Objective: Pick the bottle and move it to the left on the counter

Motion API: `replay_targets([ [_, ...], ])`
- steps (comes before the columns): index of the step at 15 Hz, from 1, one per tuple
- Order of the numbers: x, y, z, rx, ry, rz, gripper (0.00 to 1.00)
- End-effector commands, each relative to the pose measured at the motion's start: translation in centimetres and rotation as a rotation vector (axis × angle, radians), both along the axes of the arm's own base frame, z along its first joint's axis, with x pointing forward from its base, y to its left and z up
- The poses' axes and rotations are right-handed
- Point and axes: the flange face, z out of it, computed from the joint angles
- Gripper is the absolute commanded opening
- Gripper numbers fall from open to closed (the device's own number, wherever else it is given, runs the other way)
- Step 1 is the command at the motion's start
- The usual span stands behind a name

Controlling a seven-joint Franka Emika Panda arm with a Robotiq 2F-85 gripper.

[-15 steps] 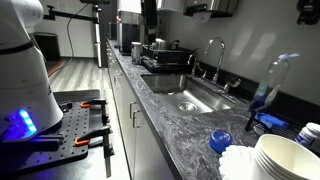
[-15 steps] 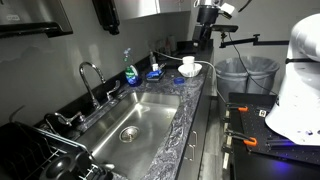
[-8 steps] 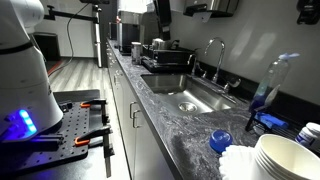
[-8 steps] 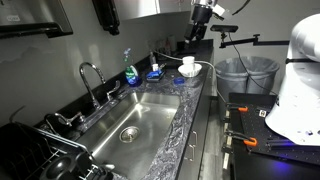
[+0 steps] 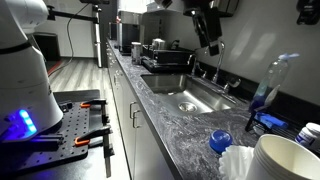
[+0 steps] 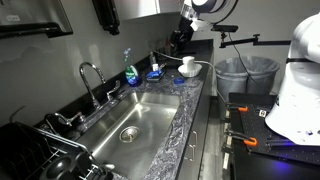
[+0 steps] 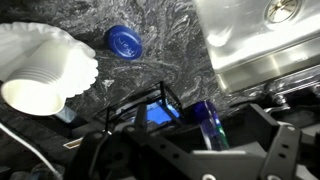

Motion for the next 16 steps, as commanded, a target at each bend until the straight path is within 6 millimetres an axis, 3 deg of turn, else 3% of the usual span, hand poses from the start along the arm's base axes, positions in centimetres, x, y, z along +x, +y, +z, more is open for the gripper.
replay_targets([
  [1,4.1,-3.5,-1.3,-0.037,-0.046,-0.136,1.00],
  [5,6.2,-6.5,-1.7,-0.050,-0.057,-0.267,1.00],
  [6,6.2,-6.2,-1.4,-0.044,-0.059,-0.263,1.00],
  [7,5.3,-6.1,-2.2,-0.047,-0.053,-0.241,1.00],
  [13,6.0,-6.3,-2.0,-0.046,-0.061,-0.249,1.00],
  [16,7.5,-7.9,-2.9,-0.023,-0.058,-0.397,1.00],
])
